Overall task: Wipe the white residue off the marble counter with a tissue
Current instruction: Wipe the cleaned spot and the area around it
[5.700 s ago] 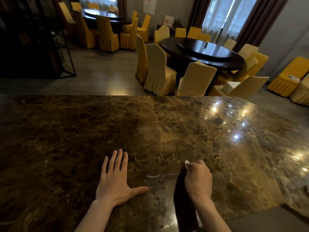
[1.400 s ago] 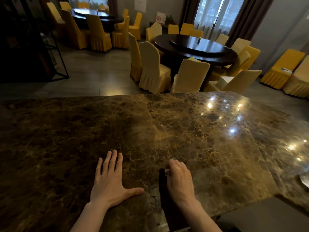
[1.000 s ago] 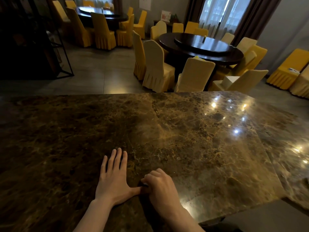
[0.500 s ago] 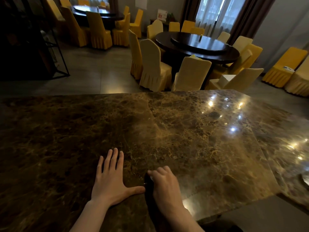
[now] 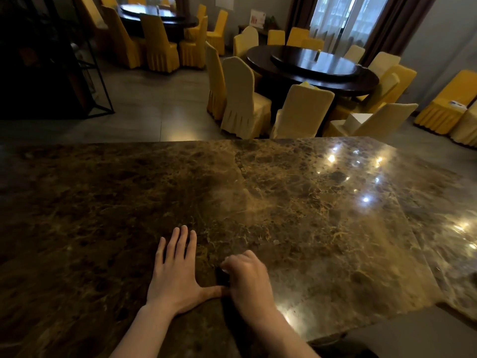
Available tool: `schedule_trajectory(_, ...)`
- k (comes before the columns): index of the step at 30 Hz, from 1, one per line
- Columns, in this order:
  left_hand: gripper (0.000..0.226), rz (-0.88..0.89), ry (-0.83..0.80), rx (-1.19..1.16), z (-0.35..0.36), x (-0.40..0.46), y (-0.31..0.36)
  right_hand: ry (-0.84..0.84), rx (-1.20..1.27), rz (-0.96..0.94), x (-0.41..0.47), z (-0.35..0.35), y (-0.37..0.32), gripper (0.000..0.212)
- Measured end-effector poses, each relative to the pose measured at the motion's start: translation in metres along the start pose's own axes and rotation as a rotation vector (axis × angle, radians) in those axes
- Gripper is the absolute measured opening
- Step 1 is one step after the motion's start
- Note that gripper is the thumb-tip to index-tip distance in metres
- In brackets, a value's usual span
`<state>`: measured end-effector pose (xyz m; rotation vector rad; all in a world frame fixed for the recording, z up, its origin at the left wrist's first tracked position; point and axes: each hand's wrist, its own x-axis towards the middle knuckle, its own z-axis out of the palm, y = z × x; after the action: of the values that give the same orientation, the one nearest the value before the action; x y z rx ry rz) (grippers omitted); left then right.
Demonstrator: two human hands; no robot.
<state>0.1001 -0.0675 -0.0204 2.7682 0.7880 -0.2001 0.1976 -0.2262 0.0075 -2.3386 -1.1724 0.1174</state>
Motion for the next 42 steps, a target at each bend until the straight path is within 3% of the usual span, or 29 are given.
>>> schedule_trajectory(1, 0.162, -0.002, 0.003, -0.009, 0.0, 0.0, 0.0, 0.032, 0.011, 0.044, 0.002, -0.008, 0.013, 0.019)
schedule_trajectory(5, 0.161, -0.012, 0.023, -0.015, 0.002, -0.001, 0.001, 0.273, -0.004, 0.532, 0.014, -0.059, 0.085, 0.013)
schedule_trajectory(7, 0.161, -0.01, 0.023, -0.018, 0.003, -0.001, 0.0, 0.356, 0.003, 0.625, 0.019, -0.067, 0.093, 0.014)
schedule_trajectory(9, 0.161, -0.012, 0.024, -0.02, 0.004, 0.0, 0.001, 0.317, -0.017, 0.541, 0.02, -0.049, 0.068, 0.02)
schedule_trajectory(12, 0.162, -0.008, 0.017, -0.016, 0.003, 0.001, 0.0, 0.034, 0.006, 0.158, 0.002, -0.009, 0.007, 0.025)
schedule_trajectory(14, 0.163, 0.002, 0.008, -0.012, 0.002, -0.001, -0.001, -0.055, 0.035, 0.007, -0.006, -0.003, -0.003, 0.022)
schedule_trajectory(19, 0.165, 0.023, -0.012, -0.044, 0.0, -0.001, -0.002, 0.104, 0.133, 0.217, -0.01, -0.033, 0.033, 0.022)
schedule_trajectory(24, 0.17, 0.047, -0.042, -0.045, -0.001, -0.001, -0.006, -0.003, 0.169, -0.011, -0.01, -0.014, 0.0, 0.038)
schedule_trajectory(26, 0.17, 0.048, -0.031, -0.049, 0.0, -0.001, -0.006, -0.011, 0.111, -0.037, -0.013, -0.01, 0.003, 0.035)
schedule_trajectory(32, 0.166, 0.052, -0.023, -0.042, 0.001, -0.002, -0.006, 0.196, 0.021, 0.295, -0.003, -0.047, 0.044, 0.03)
schedule_trajectory(38, 0.167, 0.053, -0.027, -0.029, 0.0, 0.0, -0.006, 0.001, 0.076, -0.009, -0.019, 0.005, -0.005, 0.042)
schedule_trajectory(40, 0.166, 0.05, -0.028, -0.038, 0.0, -0.001, -0.006, 0.086, 0.05, 0.087, -0.012, -0.012, 0.025, 0.037)
schedule_trajectory(42, 0.165, 0.049, -0.025, -0.049, -0.001, -0.002, -0.006, 0.22, -0.016, 0.306, -0.002, -0.044, 0.068, 0.033)
